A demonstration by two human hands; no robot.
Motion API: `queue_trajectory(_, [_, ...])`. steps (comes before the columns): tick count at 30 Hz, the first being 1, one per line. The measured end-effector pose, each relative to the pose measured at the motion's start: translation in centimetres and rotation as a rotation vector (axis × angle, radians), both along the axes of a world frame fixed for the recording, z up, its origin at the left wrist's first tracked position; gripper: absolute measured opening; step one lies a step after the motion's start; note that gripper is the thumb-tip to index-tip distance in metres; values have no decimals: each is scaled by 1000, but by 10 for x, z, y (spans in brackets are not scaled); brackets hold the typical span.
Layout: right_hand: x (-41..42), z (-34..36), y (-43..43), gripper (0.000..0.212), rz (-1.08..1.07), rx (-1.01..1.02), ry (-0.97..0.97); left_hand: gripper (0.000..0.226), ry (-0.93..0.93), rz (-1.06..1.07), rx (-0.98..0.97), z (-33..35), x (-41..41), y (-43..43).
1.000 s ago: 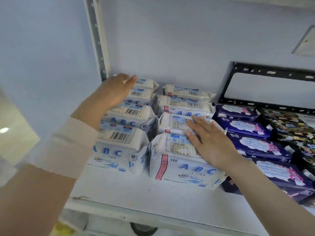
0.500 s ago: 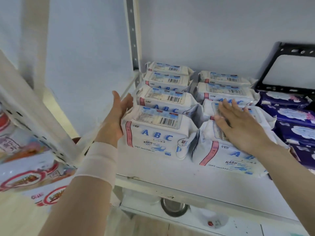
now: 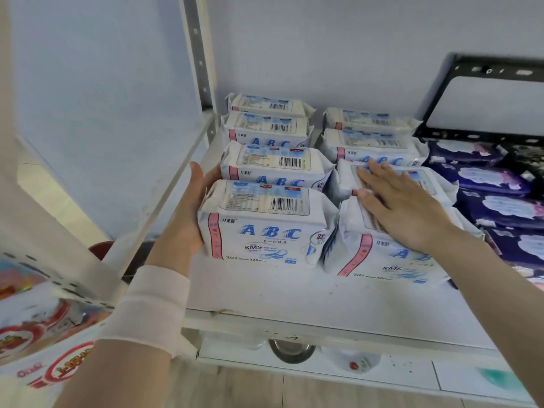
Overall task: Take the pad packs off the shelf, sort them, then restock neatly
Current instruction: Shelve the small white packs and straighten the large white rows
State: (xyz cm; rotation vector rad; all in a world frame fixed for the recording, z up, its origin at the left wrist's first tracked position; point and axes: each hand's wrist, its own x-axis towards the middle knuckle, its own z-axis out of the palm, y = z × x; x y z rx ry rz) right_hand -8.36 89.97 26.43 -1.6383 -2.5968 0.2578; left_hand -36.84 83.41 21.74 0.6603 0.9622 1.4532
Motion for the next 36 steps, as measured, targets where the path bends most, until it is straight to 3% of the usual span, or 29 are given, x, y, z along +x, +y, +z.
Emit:
queue_trajectory(13, [0,1,-1,55,11,9,-21,58,74,-60,14,1,5,3])
queue_trajectory(18, [1,1,0,56,15,-10,-26,52,234,-26,27,4,-1,2])
queue_trajectory(21, [2,4,1,57,31,-54,18,59,314,-8,44,8,-8,3])
queue_trajectory(25, [3,18,4,59,42,-144,191,70,381,167,-60,16,-23,23])
queue_trajectory(30, [-4,33,58,56,-54,-18,302,71,399,284,-93,26,-36,71])
queue_trajectory(33, [-18,24,113,59,-60,26,202,71,527,181,-122,23,-34,107])
queue_trajectory(36, [-30,15,153,59,-86,32,107,76,477,115,-159,17,-41,134])
